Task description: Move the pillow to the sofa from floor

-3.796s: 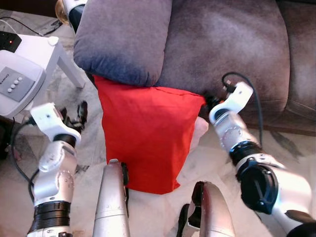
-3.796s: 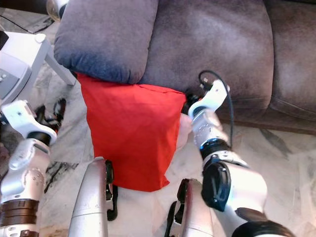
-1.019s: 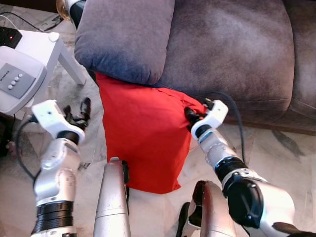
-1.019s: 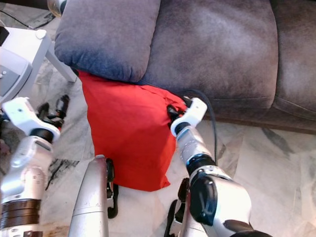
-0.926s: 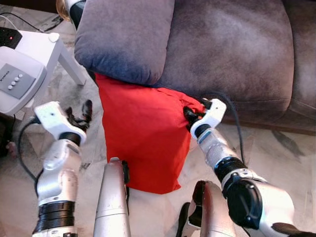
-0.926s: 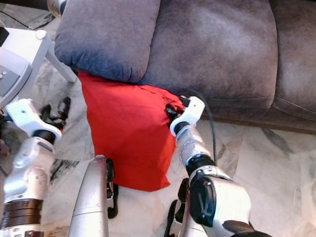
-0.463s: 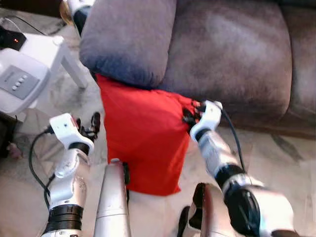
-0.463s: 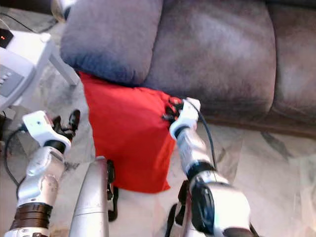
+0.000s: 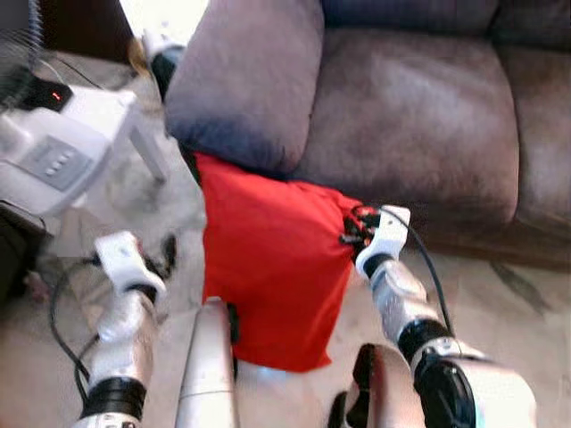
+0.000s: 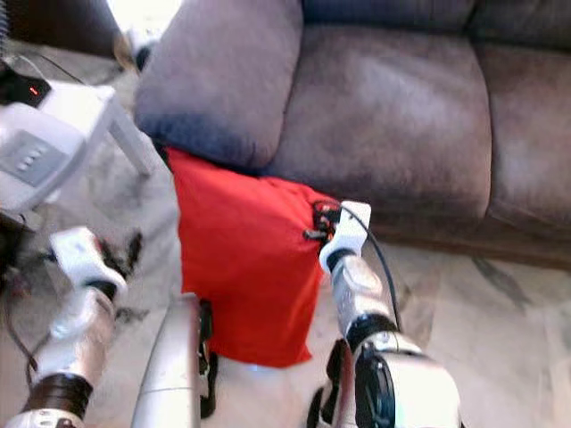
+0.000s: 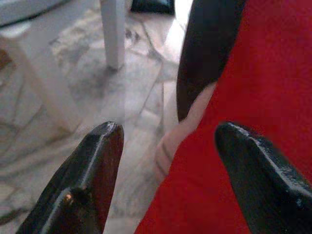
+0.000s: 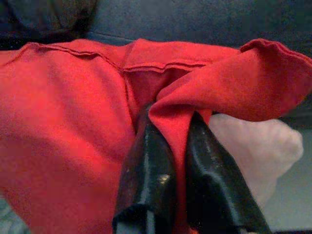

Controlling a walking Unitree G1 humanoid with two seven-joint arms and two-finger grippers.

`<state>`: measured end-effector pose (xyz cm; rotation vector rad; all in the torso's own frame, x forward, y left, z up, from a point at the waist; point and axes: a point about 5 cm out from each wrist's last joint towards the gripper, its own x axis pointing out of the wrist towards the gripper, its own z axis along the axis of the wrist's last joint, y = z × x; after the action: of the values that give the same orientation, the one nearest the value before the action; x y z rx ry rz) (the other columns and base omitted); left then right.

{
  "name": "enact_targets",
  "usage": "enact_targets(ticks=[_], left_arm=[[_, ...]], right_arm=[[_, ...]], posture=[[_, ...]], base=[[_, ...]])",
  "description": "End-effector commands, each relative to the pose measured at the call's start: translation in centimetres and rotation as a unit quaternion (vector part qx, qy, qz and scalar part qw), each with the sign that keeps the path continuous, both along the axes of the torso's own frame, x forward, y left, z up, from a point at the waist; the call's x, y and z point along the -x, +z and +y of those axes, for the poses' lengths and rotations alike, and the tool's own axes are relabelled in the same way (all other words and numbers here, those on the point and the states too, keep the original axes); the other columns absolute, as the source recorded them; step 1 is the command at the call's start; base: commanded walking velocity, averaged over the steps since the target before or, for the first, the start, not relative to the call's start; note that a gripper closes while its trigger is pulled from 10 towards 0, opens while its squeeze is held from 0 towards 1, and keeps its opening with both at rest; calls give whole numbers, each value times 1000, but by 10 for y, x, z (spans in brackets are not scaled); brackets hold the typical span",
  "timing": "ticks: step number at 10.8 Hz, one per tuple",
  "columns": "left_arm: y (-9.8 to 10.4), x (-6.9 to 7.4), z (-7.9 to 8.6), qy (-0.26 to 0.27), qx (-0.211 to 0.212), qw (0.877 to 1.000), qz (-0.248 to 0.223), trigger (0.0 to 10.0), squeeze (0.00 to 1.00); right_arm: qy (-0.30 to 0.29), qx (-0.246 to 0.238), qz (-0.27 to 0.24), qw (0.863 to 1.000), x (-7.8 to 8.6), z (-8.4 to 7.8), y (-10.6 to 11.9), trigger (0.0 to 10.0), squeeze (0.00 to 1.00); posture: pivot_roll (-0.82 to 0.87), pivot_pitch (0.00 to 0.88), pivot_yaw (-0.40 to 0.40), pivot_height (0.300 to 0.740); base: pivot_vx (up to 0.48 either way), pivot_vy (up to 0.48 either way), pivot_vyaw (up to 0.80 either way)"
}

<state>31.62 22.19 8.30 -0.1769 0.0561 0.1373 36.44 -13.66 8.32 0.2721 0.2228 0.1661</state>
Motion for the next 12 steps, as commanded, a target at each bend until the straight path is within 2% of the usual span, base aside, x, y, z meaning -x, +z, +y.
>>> enact_targets(ticks=[1,4,9,12], left_arm=[[-13,7,0,-11,-14,1000,22,10000,0],[-6,-5,-8,-38,-35,999,1,10000,0],[-5,-11,-11,-33,-30,999,-9,10000,0],[-5,-12,-9,-30,-30,999,-10,10000,0]], right_arm=[[-16,4,2,1000,5,-8,-7,10000,0],[-41,5,-4,999,9,-16,-12,10000,0],[-64,1,-9,998,15,-26,-17,10000,0],[-65,9,1,998,18,-25,-21,10000,0]], posture=[[192,184,-15,591],[195,153,-11,591],[178,164,-21,591],[178,172,-18,591]], base=[[0,0,0],[0,0,0],[0,0,0],[0,0,0]])
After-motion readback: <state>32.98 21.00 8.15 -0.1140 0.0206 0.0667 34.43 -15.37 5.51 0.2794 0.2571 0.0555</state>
